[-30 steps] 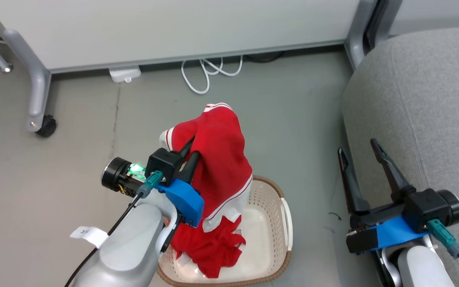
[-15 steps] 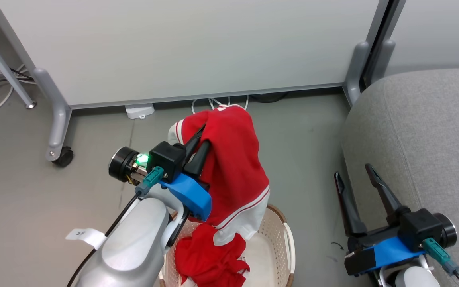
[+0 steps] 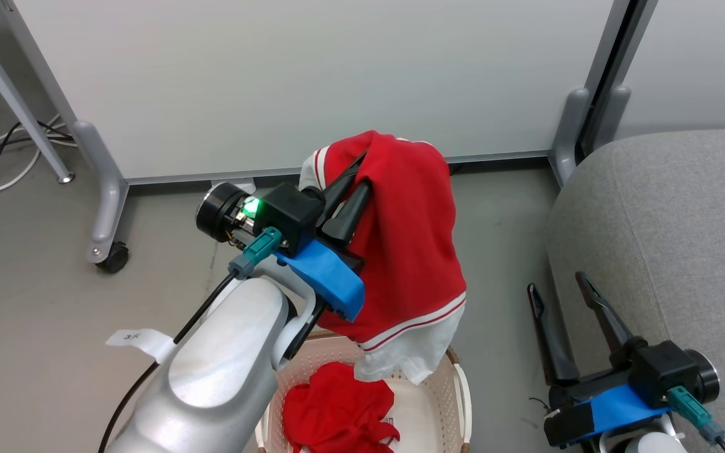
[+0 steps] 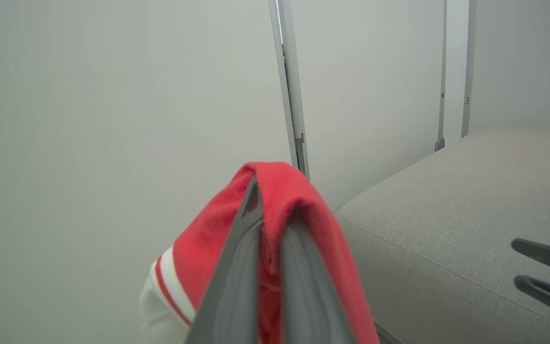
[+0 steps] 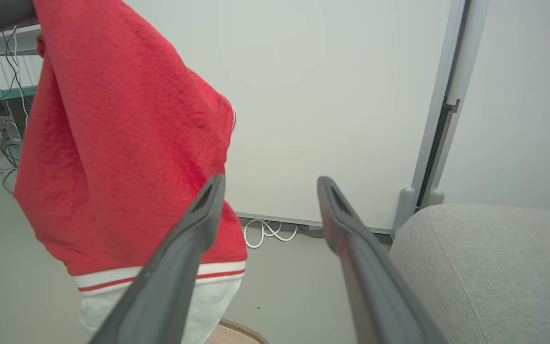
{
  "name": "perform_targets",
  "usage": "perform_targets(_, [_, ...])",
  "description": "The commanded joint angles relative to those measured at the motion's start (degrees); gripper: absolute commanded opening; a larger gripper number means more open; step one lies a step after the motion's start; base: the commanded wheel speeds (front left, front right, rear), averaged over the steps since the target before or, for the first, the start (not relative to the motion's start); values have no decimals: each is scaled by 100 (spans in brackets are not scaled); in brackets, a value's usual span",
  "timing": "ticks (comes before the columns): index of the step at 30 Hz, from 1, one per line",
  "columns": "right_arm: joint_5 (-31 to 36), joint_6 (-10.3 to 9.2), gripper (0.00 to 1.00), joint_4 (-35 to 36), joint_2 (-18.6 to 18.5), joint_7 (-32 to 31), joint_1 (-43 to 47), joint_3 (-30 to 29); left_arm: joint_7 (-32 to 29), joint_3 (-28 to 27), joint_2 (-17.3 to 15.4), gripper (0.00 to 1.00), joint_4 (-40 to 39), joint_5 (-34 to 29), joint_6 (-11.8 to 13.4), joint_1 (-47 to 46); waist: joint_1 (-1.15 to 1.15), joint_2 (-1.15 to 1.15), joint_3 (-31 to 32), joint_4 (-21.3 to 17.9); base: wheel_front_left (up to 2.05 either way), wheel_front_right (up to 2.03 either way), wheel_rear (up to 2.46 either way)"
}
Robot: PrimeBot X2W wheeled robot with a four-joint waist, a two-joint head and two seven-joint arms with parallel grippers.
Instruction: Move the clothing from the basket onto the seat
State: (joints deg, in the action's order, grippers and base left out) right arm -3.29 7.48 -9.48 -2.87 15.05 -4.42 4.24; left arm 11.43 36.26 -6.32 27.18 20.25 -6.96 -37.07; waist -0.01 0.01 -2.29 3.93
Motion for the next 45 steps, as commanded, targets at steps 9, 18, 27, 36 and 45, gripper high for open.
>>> perform_targets(9, [-102,3,100,135,-4,20,22,9,-307,59,-138,0,-454,96,45,17,1,-1,-44,14,0,0,0])
perform_targets(18, [-50,3,100,384,-3,20,-380,594,-413,102,-169,0,-582,130,76,1,1,-1,-94,45,0,0,0])
perform_targets(27, [-71,3,100,216,-7,20,-1129,1399,-395,194,-112,0,-606,103,102,-127,1,-1,-196,115,0,0,0])
perform_targets(36, [7,3,100,-258,-10,20,-1783,1609,-369,423,75,0,-578,99,85,-282,1,-1,-349,266,0,0,0])
perform_targets(45, [320,3,100,-907,-8,20,-2158,1377,-293,655,238,0,-540,169,68,-451,1,-1,-369,394,0,0,0])
